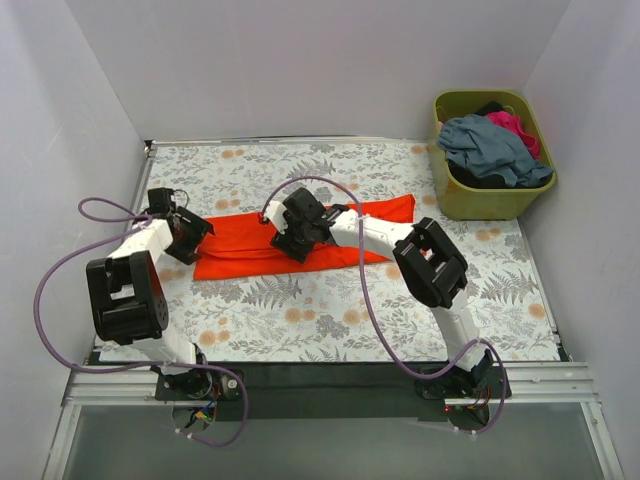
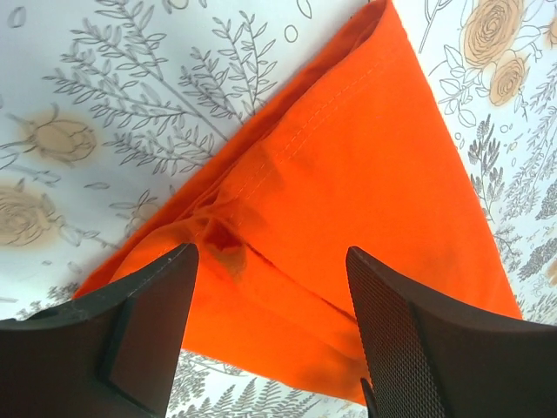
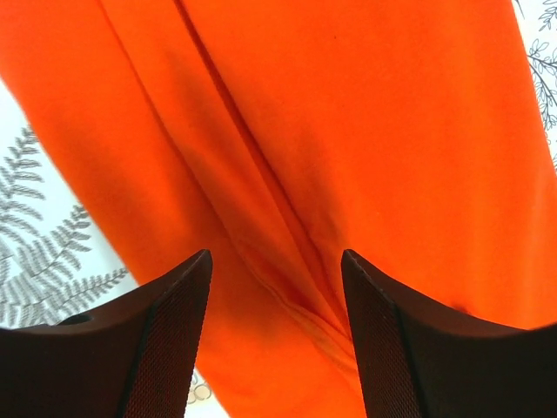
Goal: Fold and stack the t-shirts
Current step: Fold the tshirt
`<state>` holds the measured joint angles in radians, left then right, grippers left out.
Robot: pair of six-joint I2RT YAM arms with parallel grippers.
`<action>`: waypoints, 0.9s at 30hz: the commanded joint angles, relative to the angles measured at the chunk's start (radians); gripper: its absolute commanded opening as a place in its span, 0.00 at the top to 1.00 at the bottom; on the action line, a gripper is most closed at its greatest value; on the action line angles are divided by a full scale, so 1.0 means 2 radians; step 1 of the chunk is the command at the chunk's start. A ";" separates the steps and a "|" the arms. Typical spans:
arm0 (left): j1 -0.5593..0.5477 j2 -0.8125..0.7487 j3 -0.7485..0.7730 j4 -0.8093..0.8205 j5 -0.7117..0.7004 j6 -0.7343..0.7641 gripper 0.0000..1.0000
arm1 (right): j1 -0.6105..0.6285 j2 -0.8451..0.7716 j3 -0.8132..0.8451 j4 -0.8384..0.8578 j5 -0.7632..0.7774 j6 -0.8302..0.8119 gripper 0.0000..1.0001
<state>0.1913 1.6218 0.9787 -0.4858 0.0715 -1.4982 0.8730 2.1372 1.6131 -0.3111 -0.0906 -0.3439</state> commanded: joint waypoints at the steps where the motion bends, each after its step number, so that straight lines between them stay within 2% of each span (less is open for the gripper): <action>1: -0.001 -0.045 -0.024 -0.004 -0.030 0.014 0.35 | 0.008 0.009 0.027 0.001 0.029 -0.021 0.42; 11: -0.001 -0.046 -0.081 0.020 -0.027 0.015 0.36 | 0.009 0.033 0.059 0.002 0.084 -0.025 0.42; 17: -0.001 -0.049 -0.084 0.018 -0.030 0.015 0.36 | 0.001 0.050 0.080 0.002 0.116 -0.026 0.43; 27: 0.004 -0.076 -0.068 0.004 -0.069 0.020 0.34 | -0.022 0.057 0.109 0.001 0.118 -0.005 0.44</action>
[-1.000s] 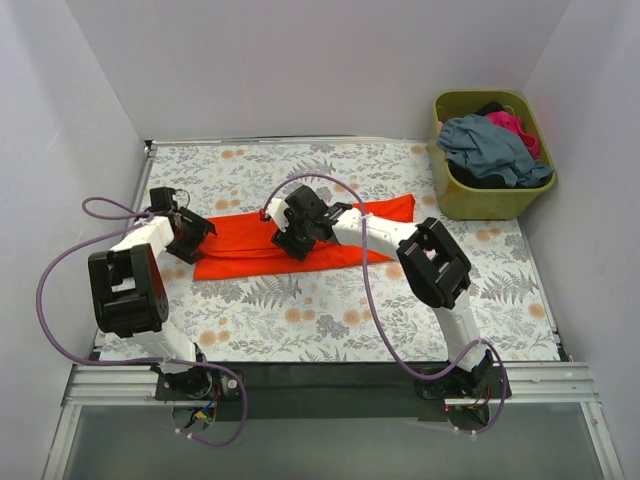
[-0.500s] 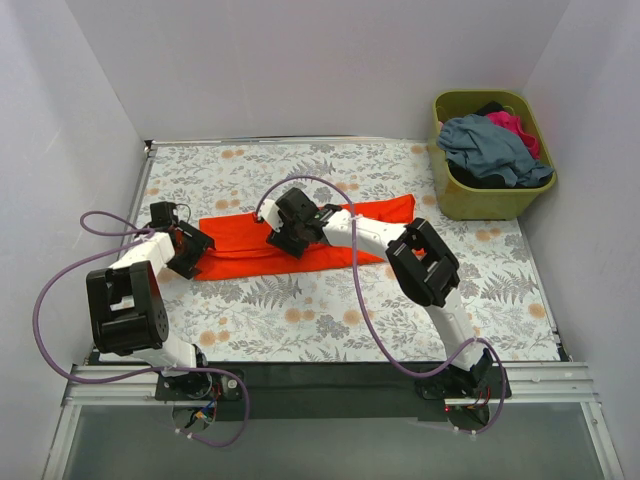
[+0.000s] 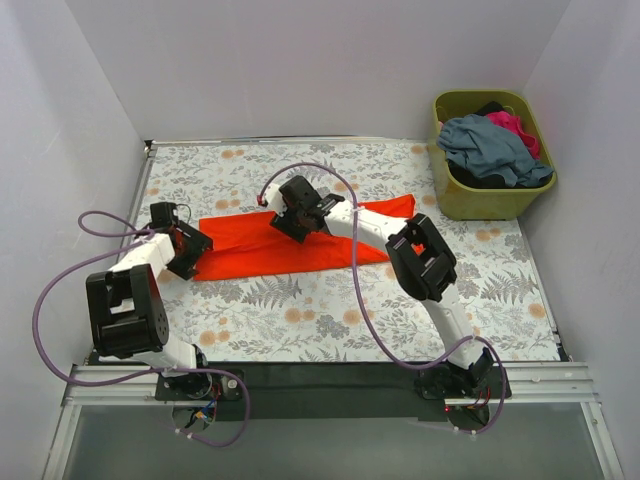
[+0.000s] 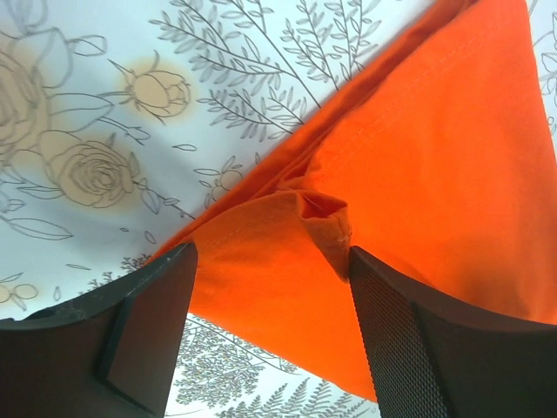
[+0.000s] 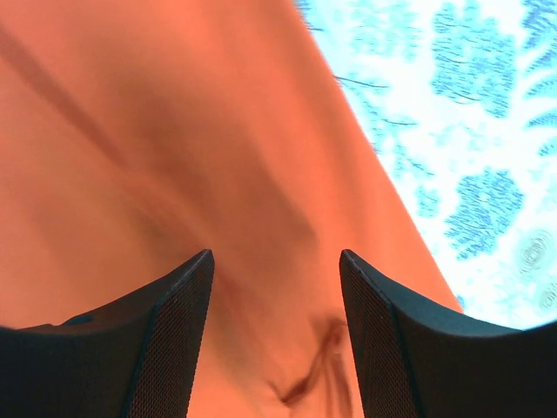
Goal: Fold and stack the t-shirts
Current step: Fold the tshirt
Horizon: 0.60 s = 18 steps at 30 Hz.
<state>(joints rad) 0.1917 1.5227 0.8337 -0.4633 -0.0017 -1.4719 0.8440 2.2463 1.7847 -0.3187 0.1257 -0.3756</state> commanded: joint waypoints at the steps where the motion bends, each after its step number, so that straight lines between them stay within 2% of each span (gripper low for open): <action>1: 0.004 -0.033 0.013 -0.010 -0.037 0.008 0.34 | -0.010 0.000 0.023 0.005 0.012 0.014 0.44; 3: 0.004 -0.039 0.020 -0.018 -0.044 0.013 0.33 | -0.012 -0.005 0.022 0.005 0.018 0.024 0.44; 5: 0.004 -0.050 0.029 -0.025 -0.051 0.016 0.22 | -0.016 -0.019 0.017 0.004 0.015 0.037 0.44; 12: -0.008 -0.093 0.039 -0.039 -0.057 0.031 0.20 | -0.046 -0.101 -0.053 0.004 -0.029 0.123 0.47; 16: -0.044 -0.083 0.039 -0.037 -0.051 0.035 0.26 | -0.087 -0.172 -0.136 0.004 -0.049 0.182 0.50; 17: -0.052 -0.077 0.039 -0.035 -0.050 0.033 0.29 | -0.097 -0.184 -0.153 0.004 -0.054 0.197 0.51; 18: -0.064 -0.060 0.038 -0.034 -0.045 0.030 0.37 | -0.117 -0.196 -0.168 0.004 -0.059 0.205 0.51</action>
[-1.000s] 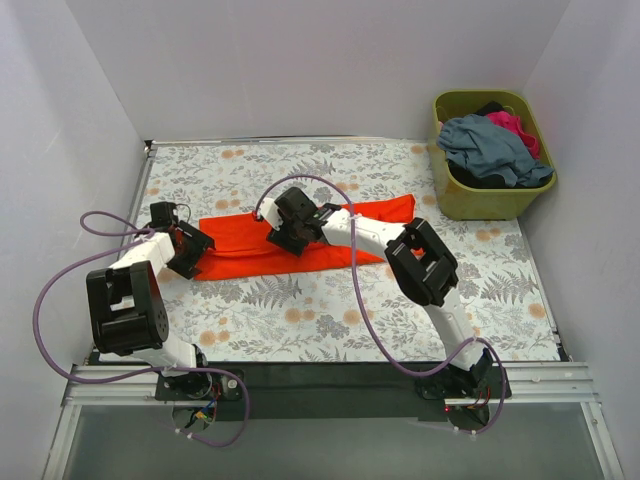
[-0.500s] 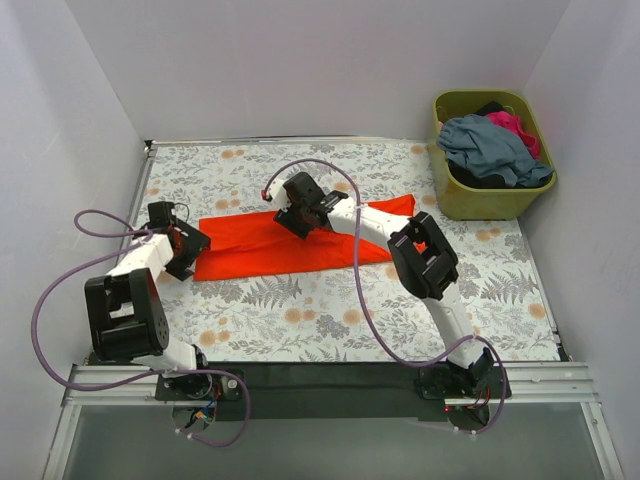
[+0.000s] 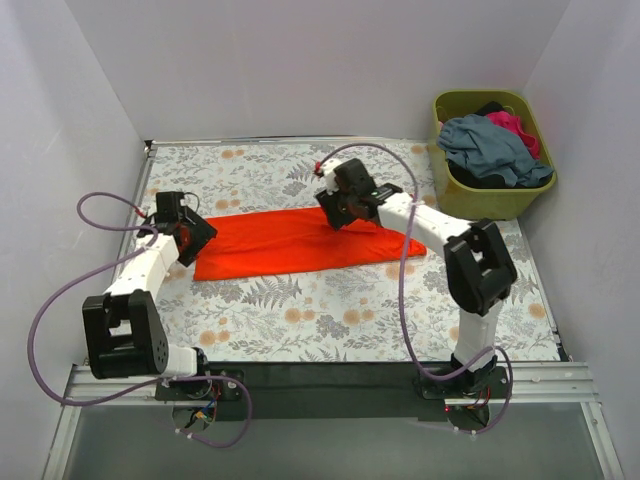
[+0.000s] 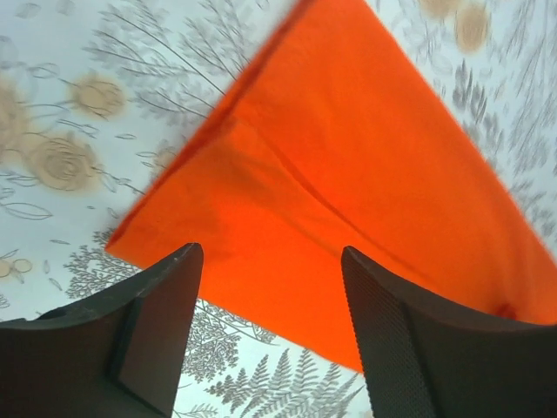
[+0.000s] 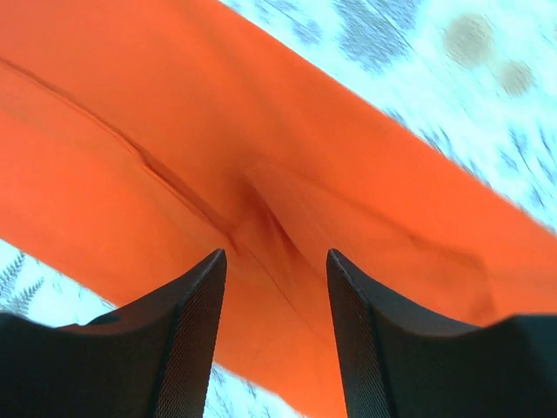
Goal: Fold and stack the t-shirts
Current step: Fold the tshirt
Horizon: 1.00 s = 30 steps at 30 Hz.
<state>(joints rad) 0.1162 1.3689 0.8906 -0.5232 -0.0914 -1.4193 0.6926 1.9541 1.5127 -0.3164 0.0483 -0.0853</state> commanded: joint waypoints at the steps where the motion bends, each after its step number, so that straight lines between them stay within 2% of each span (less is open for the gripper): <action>1: -0.030 0.026 0.011 -0.001 0.002 0.002 0.41 | -0.051 -0.073 -0.064 0.004 -0.020 0.079 0.52; 3: -0.033 0.054 0.012 0.005 0.007 -0.007 0.52 | -0.072 -0.093 -0.094 0.004 -0.048 0.096 0.53; 7: -0.033 0.092 0.018 0.010 0.004 -0.017 0.57 | -0.133 -0.143 -0.171 0.014 -0.075 0.128 0.54; 14: -0.009 0.125 0.000 0.008 0.010 -0.024 0.58 | -0.210 -0.161 -0.264 0.045 -0.115 0.158 0.57; 21: 0.049 0.111 -0.038 0.006 0.026 -0.012 0.58 | -0.282 -0.166 -0.329 0.054 -0.097 0.188 0.58; 28: 0.062 0.078 -0.050 -0.001 0.043 0.001 0.58 | -0.298 -0.210 -0.340 0.047 -0.078 0.204 0.58; 30: 0.062 0.049 -0.049 -0.005 0.045 0.003 0.53 | -0.292 -0.222 -0.339 0.043 -0.089 0.206 0.58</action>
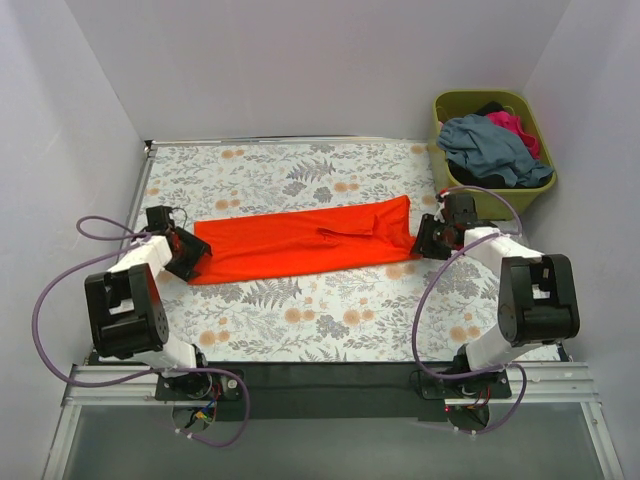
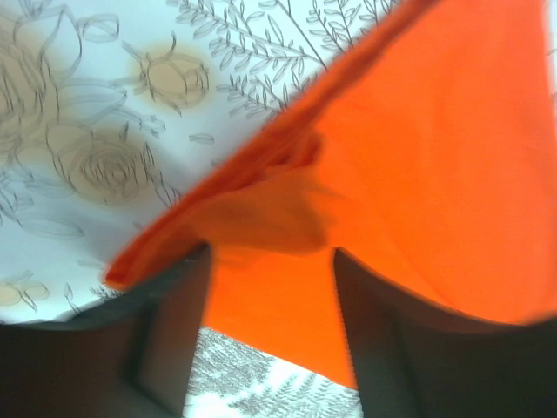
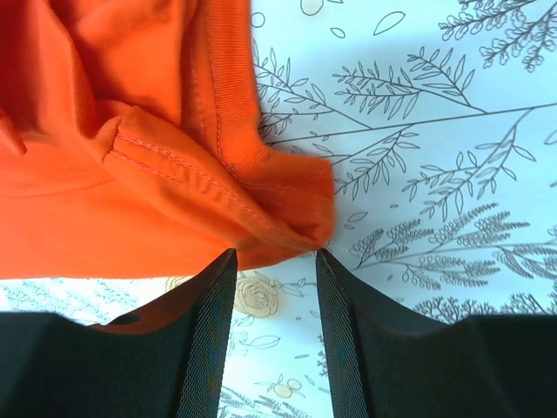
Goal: Fold and stack the t-shirts
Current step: Fold the tshirt
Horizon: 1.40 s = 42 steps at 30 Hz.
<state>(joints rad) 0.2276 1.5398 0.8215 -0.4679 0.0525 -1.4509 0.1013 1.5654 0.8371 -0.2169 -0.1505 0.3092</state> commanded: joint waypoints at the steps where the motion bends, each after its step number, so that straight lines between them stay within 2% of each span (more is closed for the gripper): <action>1: 0.005 -0.048 -0.014 -0.033 -0.008 0.019 0.41 | 0.008 -0.039 0.000 -0.007 0.009 0.009 0.58; 4: -0.012 -0.094 -0.010 -0.031 -0.019 0.017 0.25 | 0.043 -0.058 0.009 -0.009 0.005 0.008 0.58; 8: -0.073 -0.097 0.028 -0.033 -0.054 0.033 0.18 | 0.090 -0.061 0.029 -0.009 0.021 0.032 0.58; 11: -0.100 -0.060 0.068 -0.030 -0.060 0.050 0.17 | 0.123 -0.041 0.052 -0.010 0.029 0.050 0.58; 15: -0.107 0.014 0.118 -0.024 -0.056 0.069 0.17 | 0.146 -0.010 0.064 0.001 0.028 0.075 0.58; 17: -0.123 0.048 0.141 -0.028 -0.054 0.069 0.18 | 0.153 0.007 0.064 0.012 0.015 0.080 0.58; 24: -0.126 0.164 0.195 -0.047 -0.070 0.049 0.22 | 0.157 0.058 0.075 0.013 0.015 0.076 0.58; 28: -0.125 0.173 0.161 -0.049 -0.073 0.017 0.27 | 0.153 0.092 0.091 0.013 0.034 0.052 0.58; 32: -0.115 0.156 0.097 -0.029 -0.009 -0.002 0.29 | 0.123 0.138 0.134 0.013 0.041 0.018 0.58; 34: -0.095 0.141 0.071 -0.023 0.003 -0.019 0.31 | 0.112 0.175 0.183 0.012 0.038 -0.010 0.58; 38: -0.091 0.060 -0.031 -0.012 0.043 -0.056 0.33 | 0.102 0.251 0.301 -0.027 0.044 -0.071 0.58; 42: -0.096 -0.054 -0.098 -0.014 0.093 -0.085 0.33 | 0.100 0.328 0.433 -0.061 0.070 -0.110 0.56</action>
<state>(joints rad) 0.0479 1.5013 0.7498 -0.3321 0.1608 -1.5631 0.3080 2.1483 1.5730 -0.2634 -0.0906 0.2031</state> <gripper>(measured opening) 0.669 0.431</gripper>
